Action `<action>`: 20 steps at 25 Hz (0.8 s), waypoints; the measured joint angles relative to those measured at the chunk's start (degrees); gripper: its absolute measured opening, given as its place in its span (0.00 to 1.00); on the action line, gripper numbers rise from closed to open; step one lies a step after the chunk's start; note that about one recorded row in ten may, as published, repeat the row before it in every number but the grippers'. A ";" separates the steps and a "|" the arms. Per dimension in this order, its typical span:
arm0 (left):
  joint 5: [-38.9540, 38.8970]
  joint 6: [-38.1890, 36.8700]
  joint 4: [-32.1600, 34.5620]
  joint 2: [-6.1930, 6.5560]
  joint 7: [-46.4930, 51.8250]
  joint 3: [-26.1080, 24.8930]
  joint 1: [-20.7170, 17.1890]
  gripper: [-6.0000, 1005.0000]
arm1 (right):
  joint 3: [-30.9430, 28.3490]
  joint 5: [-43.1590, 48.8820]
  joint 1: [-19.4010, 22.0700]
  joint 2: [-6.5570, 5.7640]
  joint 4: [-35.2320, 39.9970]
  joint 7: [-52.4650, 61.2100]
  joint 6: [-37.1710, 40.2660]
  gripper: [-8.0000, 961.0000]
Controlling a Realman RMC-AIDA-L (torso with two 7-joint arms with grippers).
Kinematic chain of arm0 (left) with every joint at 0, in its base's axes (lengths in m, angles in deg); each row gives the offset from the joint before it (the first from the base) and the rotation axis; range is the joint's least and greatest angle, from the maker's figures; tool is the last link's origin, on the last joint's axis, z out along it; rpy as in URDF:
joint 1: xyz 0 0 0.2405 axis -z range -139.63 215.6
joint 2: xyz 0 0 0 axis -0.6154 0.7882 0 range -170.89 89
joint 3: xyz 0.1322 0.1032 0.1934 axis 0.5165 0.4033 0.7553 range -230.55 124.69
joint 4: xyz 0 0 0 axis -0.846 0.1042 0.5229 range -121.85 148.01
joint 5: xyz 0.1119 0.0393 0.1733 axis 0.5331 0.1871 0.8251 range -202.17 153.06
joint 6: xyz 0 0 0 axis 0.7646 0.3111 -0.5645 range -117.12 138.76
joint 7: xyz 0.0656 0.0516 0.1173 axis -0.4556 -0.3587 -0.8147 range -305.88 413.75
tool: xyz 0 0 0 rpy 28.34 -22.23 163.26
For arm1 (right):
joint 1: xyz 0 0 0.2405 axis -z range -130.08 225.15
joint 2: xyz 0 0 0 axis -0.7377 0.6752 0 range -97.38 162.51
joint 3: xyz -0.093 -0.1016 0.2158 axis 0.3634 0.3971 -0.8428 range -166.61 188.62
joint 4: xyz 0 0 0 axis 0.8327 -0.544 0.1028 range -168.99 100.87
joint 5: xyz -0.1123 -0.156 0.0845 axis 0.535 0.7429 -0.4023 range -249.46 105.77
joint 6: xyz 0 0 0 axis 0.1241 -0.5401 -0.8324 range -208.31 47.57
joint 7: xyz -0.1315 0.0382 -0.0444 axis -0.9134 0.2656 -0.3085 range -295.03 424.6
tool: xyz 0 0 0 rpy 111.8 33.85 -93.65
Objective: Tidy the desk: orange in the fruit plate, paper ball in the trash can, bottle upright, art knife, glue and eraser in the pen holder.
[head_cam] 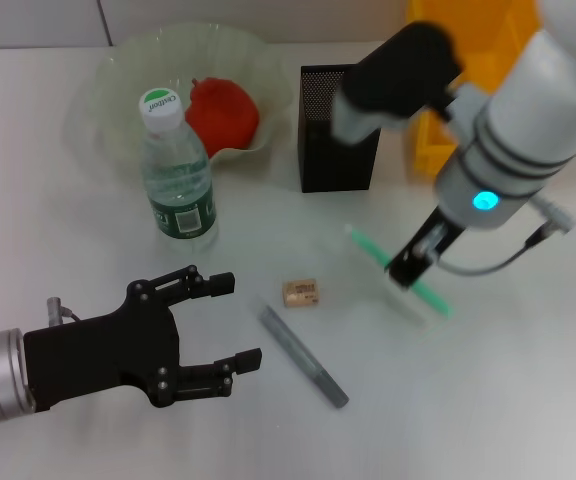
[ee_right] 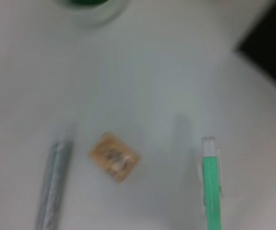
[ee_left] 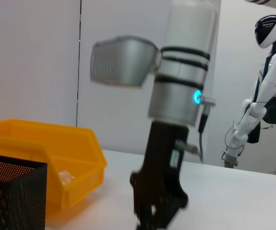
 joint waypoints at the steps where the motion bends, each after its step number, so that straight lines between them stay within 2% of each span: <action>1: -0.01 -0.10 0.00 0.00 0.00 0.01 0.00 0.84 | -1.84 0.61 1.37 -0.03 2.67 -0.34 0.34 0.08; 5: -0.01 -0.10 0.00 -0.06 0.00 0.00 0.15 0.84 | -9.77 -1.78 8.10 -0.08 14.67 -4.96 -2.86 0.07; 7: -0.04 -0.18 0.00 -0.09 0.00 0.00 0.17 0.84 | -12.41 -6.94 11.99 -0.08 20.20 -8.85 -7.66 0.07; 10: -0.06 -0.22 0.00 -0.09 0.00 0.00 0.14 0.84 | -14.49 -16.66 17.30 -0.16 23.90 -17.32 -17.72 0.07; 14: -0.14 -0.21 0.01 -0.09 0.00 0.00 0.10 0.84 | -14.78 -32.48 20.73 -0.14 19.47 -35.15 -30.63 0.07; 17: -0.14 -0.15 0.00 -0.09 0.00 0.00 0.09 0.84 | -13.69 -46.06 20.32 -0.02 9.95 -53.69 -37.82 0.07; 20: -0.14 -0.24 0.00 -0.09 0.00 0.00 0.02 0.84 | -13.46 -59.46 18.59 0.05 -0.97 -70.93 -41.28 0.07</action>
